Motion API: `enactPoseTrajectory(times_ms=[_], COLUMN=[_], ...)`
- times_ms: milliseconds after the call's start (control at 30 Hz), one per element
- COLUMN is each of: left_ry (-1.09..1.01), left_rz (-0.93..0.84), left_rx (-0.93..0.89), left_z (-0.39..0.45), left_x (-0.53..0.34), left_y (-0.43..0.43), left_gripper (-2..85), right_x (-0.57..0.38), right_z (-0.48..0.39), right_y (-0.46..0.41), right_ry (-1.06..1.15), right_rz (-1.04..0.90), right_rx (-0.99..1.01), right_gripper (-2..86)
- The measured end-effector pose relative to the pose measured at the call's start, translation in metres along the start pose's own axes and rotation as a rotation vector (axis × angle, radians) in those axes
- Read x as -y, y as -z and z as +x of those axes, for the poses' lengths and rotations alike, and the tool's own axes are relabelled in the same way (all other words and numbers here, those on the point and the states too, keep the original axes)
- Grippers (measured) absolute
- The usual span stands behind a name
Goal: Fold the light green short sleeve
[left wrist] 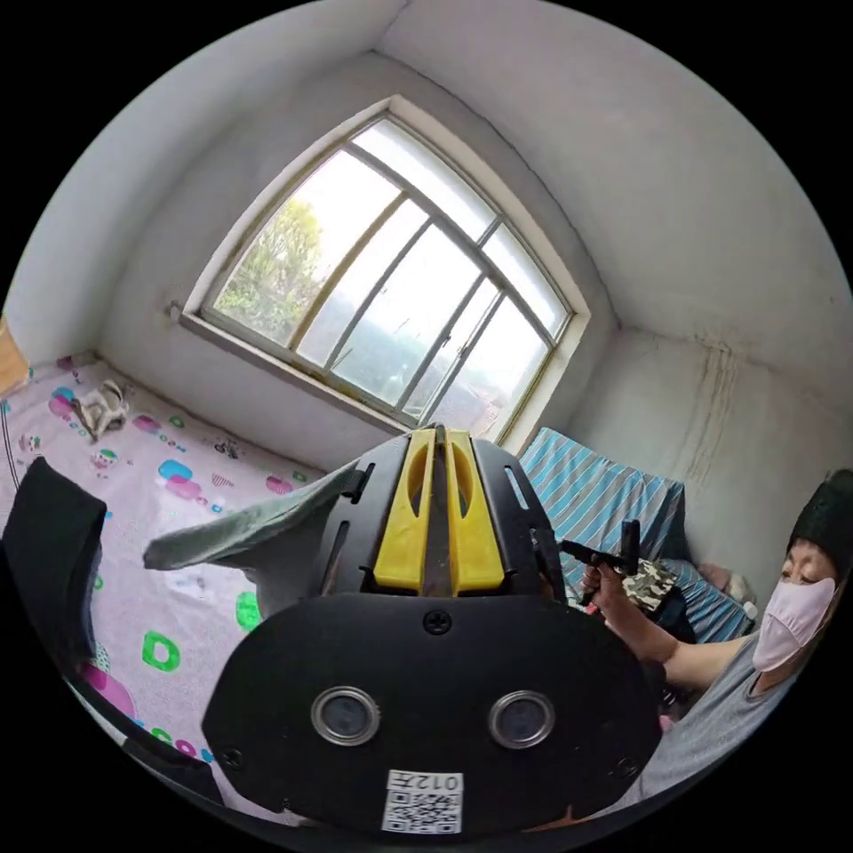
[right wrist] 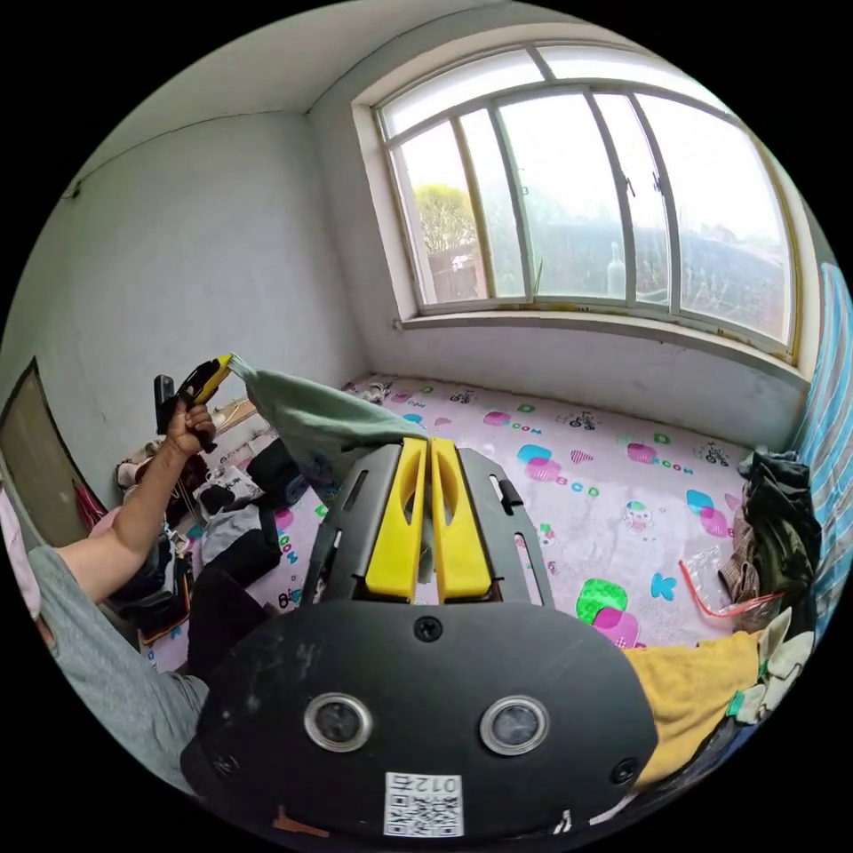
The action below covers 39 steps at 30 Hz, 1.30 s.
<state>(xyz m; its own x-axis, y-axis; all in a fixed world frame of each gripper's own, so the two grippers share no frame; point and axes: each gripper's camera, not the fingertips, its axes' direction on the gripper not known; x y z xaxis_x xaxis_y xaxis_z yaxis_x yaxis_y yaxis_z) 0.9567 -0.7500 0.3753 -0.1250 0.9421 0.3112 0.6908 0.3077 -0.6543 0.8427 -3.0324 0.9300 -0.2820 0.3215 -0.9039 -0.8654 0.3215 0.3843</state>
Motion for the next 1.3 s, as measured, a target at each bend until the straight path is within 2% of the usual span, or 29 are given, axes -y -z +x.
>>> enactPoseTrajectory(times_ms=[133, 400, 767, 933, 1033, 1100, 1167, 1233, 1300], left_ry=[-0.135, -0.3, -0.52, -0.532, -0.474, -0.422, -0.385, -0.299, 0.01], left_rz=[0.05, 0.196, 0.355, 0.272, 0.114, -0.036, -0.139, -0.262, -0.398], left_rx=[0.08, 0.25, 0.311, 0.346, 0.378, 0.414, 0.451, 0.441, 0.513], left_z=[0.06, 0.152, 0.237, 0.212, 0.159, 0.102, 0.053, 0.001, -0.07], left_x=[0.011, -0.021, -0.028, 0.006, 0.031, 0.049, 0.06, 0.07, 0.085], left_y=[0.047, 0.137, 0.164, 0.103, 0.028, -0.052, -0.119, -0.185, -0.244], left_gripper=[0.3, 0.3, 0.3, 0.5, 0.9, 1.5, 2.5, 3.9, 5.3], right_x=[0.012, -0.016, -0.013, 0.03, 0.061, 0.083, 0.119, 0.147, 0.167], right_z=[-0.038, -0.1, -0.111, -0.067, -0.016, 0.024, 0.091, 0.149, 0.204], right_y=[0.019, 0.064, 0.108, 0.067, 0.016, -0.024, -0.086, -0.132, -0.17], right_ry=[0.035, 0.087, 0.154, 0.131, 0.097, 0.071, -0.015, -0.119, -0.25], right_rz=[0.032, 0.239, 0.4, 0.315, 0.207, 0.118, 0.001, -0.084, -0.184], right_rx=[0.016, -0.023, -0.094, -0.137, -0.164, -0.186, -0.201, -0.196, -0.24], right_gripper=[-0.7, -0.7, -0.8, -0.8, -0.7, -0.7, -0.5, -0.2, 0.4])
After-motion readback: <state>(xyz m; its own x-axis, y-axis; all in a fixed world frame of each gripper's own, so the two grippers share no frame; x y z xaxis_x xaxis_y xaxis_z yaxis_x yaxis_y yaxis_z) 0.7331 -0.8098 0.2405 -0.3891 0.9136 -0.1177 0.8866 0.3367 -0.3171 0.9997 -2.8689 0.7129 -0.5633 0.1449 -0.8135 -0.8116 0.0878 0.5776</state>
